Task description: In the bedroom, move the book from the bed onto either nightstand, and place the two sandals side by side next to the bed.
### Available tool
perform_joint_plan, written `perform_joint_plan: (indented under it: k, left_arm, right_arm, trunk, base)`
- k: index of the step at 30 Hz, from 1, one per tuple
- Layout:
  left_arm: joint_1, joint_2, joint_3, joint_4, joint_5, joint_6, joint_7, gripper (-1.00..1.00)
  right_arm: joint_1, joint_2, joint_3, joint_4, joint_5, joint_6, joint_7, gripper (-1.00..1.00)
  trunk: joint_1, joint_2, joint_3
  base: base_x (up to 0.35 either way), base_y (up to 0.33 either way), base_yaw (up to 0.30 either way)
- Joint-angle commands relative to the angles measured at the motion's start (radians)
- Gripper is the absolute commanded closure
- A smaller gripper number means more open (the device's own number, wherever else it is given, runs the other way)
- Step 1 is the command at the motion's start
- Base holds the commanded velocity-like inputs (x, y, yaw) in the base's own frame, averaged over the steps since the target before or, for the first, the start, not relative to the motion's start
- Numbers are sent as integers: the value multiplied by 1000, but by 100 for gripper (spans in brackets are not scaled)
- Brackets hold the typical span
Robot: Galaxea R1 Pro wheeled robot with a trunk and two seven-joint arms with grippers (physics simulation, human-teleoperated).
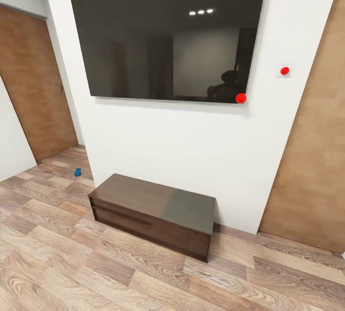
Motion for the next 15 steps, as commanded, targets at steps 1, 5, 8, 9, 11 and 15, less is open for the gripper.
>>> perform_joint_plan:
  k: [1, 5, 8, 9, 11, 15]
  left_arm:
    - [-1, 0, 1, 1, -3, -4, -3, -100]
    - [-1, 0, 1, 1, -3, -4, -3, -100]
    - [-1, 0, 1, 1, -3, -4, -3, -100]
    - [-1, 0, 1, 1, -3, -4, -3, -100]
    - [-1, 0, 1, 1, -3, -4, -3, -100]
    - [-1, 0, 1, 1, -3, -4, -3, -100]
  right_arm:
    - [0, 0, -3, 0, -5, 0, 6, -100]
    - [0, 0, -3, 0, -5, 0, 6, -100]
    - [0, 0, -3, 0, -5, 0, 6, -100]
    - [0, 0, -3, 0, -5, 0, 6, -100]
    - [0, 0, -3, 0, -5, 0, 6, -100]
    - [0, 0, -3, 0, -5, 0, 6, -100]
  trunk:
    - [0, -1, -1]
    - [0, -1, -1]
    - [0, -1, -1]
    - [0, -1, -1]
    - [0, -1, -1]
    - [0, -1, -1]
  base:
    - [0, 0, 3]
    - [0, 0, 1]
    - [0, 0, 0]
    - [0, 0, 0]
    - [0, 0, 0]
    - [0, 0, 0]
